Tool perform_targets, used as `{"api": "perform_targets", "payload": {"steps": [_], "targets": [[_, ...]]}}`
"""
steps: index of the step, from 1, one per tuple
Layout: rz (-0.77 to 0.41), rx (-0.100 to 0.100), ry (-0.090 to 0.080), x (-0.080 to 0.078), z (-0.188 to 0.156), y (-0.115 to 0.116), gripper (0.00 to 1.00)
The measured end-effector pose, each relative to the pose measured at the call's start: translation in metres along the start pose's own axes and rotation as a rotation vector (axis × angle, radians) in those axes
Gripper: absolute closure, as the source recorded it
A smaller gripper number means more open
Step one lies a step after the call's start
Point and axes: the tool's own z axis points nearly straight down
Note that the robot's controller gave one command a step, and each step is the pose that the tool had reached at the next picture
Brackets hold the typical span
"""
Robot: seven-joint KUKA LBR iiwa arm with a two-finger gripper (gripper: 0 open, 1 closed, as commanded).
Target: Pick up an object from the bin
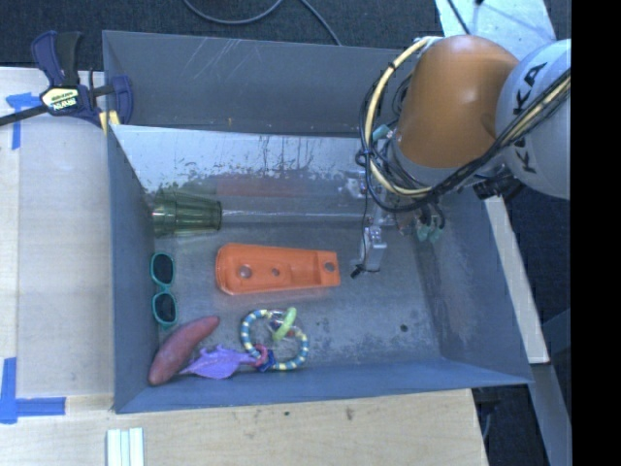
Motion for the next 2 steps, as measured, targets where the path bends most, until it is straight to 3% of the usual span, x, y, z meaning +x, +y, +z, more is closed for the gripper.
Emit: {"api": "perform_targets", "payload": {"steps": [1,2], "targets": [[0.000,0.000,-0.009,-0.002,-0.005,0.000,0.00],[-0.045,0.000,-0.012,-0.008,0.053,0.023,0.00]]}}
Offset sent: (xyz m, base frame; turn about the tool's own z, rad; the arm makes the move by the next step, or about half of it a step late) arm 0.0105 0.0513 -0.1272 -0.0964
